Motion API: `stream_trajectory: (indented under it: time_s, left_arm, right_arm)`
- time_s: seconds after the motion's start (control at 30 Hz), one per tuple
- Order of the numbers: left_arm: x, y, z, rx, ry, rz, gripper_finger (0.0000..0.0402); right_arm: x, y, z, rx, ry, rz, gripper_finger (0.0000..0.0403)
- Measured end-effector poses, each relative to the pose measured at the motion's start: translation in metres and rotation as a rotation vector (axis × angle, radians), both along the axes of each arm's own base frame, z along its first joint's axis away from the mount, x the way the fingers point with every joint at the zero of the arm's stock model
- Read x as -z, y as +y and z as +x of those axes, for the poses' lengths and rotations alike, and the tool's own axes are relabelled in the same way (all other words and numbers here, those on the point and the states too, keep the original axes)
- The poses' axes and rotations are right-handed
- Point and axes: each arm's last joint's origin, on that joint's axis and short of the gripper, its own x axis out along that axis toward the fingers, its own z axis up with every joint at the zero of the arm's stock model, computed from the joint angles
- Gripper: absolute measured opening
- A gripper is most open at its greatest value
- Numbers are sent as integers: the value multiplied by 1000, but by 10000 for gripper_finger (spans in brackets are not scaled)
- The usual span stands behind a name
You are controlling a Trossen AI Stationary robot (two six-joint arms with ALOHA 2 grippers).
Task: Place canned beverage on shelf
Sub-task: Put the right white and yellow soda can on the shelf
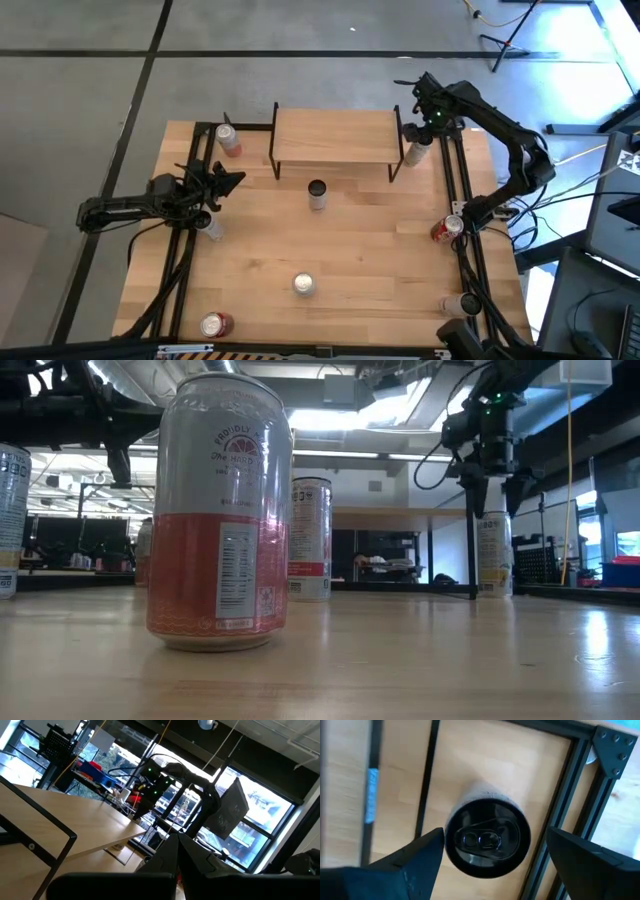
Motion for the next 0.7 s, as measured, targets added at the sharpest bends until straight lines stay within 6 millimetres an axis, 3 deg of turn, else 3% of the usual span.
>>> stream_trajectory:
  time_s: [0.2,0.47,0.6,0.7]
  left_arm:
    - [0,0,0,-1,0,0,5]
    - [-1,0,0,-10,-7,-2,5]
    - [-2,1,-1,-38,-20,-10,5]
    - [-1,1,-1,-46,-21,-30,9]
  right_arm:
    - [11,0,0,-24,16,-7,323]
    - [13,0,-1,-69,34,-7,219]
    - [11,3,-2,-90,31,1,219]
    - [4,18,-3,-117,35,27,219]
